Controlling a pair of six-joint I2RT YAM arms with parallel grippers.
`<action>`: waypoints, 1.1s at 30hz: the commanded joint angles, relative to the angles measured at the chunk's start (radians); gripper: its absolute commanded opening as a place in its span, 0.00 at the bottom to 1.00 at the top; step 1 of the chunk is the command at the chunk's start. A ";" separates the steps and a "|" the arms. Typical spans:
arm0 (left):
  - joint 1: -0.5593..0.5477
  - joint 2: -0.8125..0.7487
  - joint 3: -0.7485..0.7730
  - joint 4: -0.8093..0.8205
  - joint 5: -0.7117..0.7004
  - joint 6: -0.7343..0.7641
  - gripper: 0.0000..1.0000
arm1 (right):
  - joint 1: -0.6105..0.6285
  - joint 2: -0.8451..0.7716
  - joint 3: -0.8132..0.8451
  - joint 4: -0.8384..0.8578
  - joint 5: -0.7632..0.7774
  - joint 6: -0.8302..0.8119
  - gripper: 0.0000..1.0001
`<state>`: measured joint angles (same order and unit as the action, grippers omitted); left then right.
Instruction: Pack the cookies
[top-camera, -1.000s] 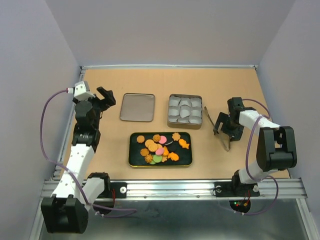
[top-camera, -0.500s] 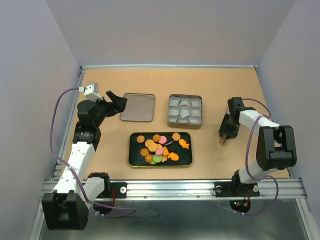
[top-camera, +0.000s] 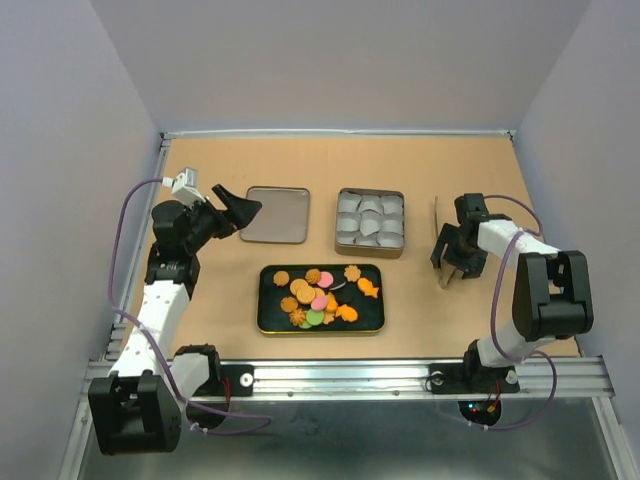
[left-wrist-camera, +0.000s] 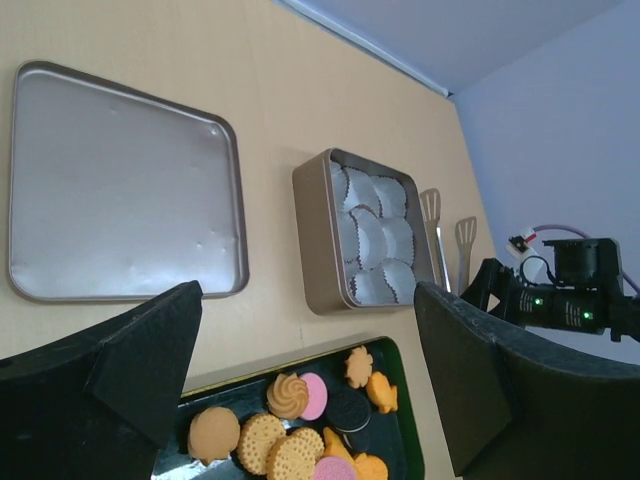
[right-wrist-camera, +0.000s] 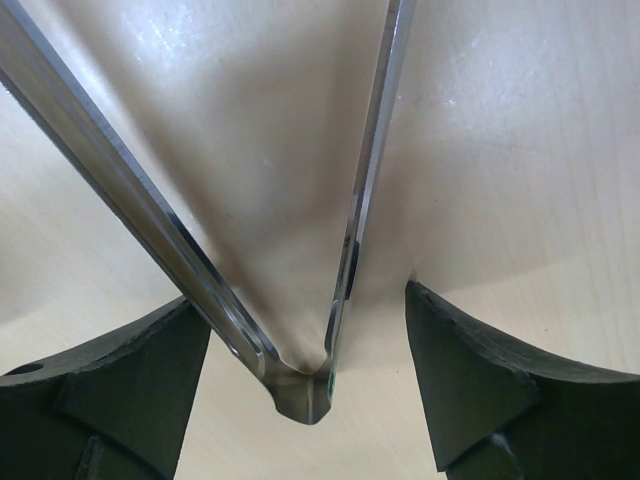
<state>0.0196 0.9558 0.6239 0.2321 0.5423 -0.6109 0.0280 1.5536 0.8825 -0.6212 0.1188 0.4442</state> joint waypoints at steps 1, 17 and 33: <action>-0.004 -0.005 0.077 -0.031 0.039 0.049 0.99 | 0.003 0.025 0.047 0.035 0.042 -0.007 0.82; -0.017 0.029 0.138 -0.166 0.027 0.092 0.99 | 0.003 0.117 0.111 0.135 -0.051 -0.047 0.82; -0.052 0.067 0.220 -0.333 -0.128 0.128 0.99 | 0.012 -0.010 0.169 0.037 -0.056 -0.047 0.26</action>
<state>-0.0227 1.0012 0.7506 -0.0391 0.5079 -0.5285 0.0280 1.6226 0.9611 -0.5304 0.0517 0.3882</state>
